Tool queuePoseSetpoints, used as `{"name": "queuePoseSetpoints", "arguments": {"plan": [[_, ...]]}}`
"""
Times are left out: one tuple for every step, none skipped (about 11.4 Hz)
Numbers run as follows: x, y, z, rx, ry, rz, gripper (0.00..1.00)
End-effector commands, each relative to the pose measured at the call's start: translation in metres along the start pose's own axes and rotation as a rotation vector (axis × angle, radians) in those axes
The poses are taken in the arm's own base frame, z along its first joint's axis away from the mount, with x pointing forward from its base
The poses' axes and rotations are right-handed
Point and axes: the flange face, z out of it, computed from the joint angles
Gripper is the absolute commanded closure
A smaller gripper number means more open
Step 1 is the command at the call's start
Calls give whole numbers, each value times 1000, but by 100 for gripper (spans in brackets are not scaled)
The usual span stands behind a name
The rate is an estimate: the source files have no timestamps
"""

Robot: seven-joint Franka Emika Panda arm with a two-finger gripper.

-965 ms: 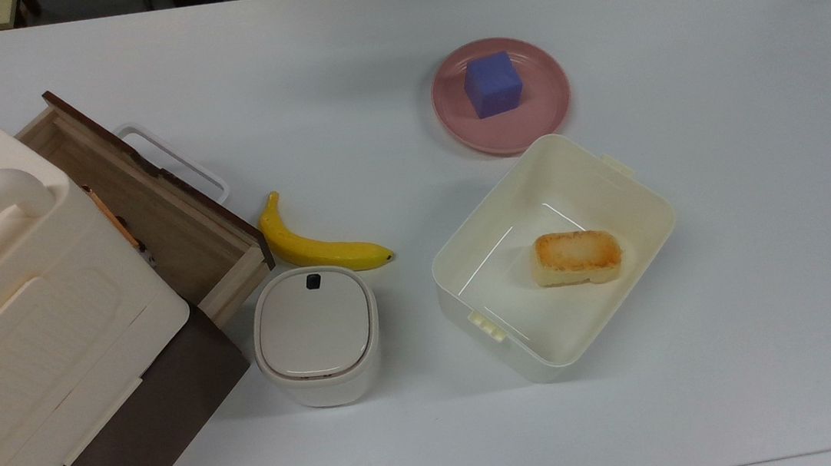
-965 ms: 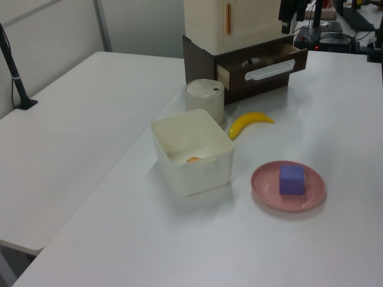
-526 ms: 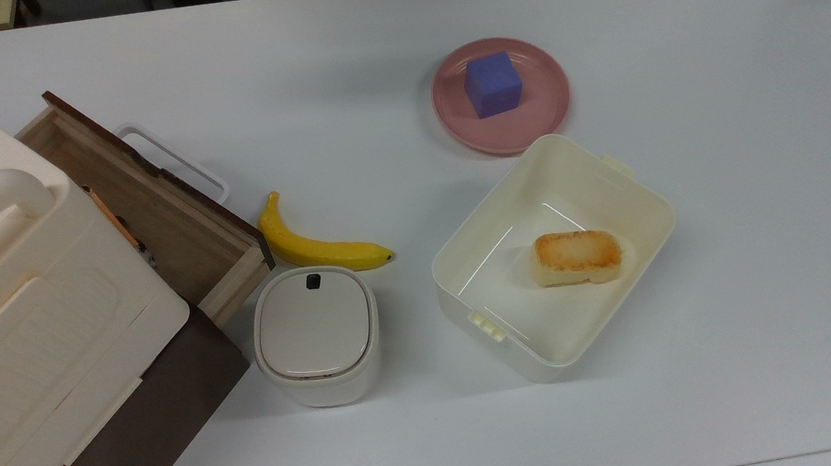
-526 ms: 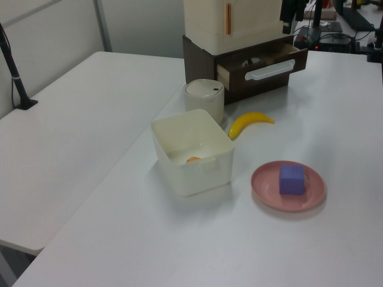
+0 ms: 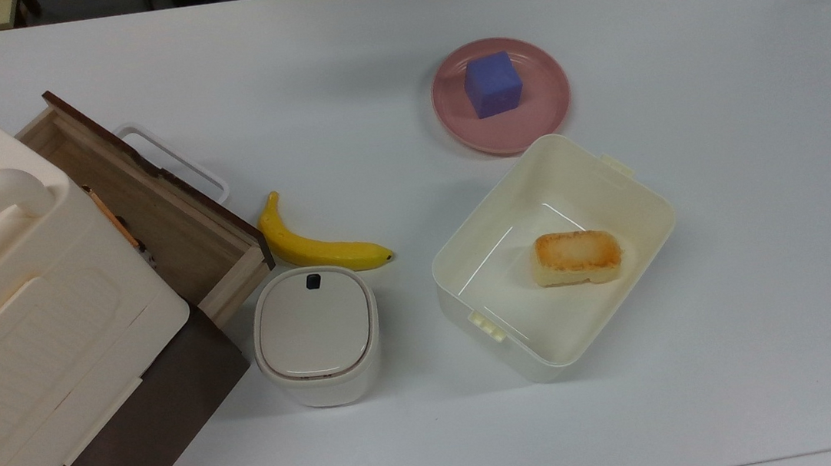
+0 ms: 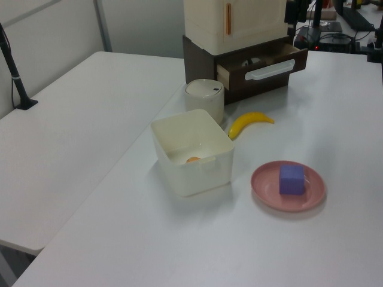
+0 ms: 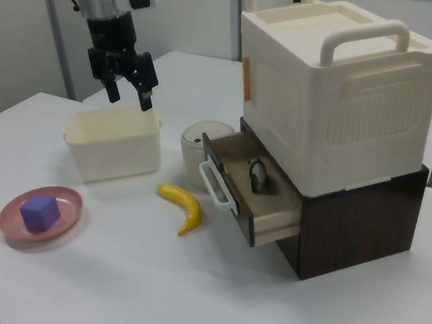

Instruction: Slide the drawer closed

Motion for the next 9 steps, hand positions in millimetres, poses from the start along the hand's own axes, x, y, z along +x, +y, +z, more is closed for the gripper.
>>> {"name": "queuePoseSetpoints", "arguments": {"plan": [[-9,4,-2,45,-21,-12,21],[-9,4,-2,46,-25,-12,16],[-11,4,-1,44,-38,-13,14],[-11,2,-1,44,-41,-16,14],[-11,1,-1,42,-41,-18,14],[-11,1,0,41,-42,-18,14],[-11,1,0,41,-44,-18,14],[-11,1,1,42,-48,-25,15],[-14,1,4,39,-78,-30,23]]}}
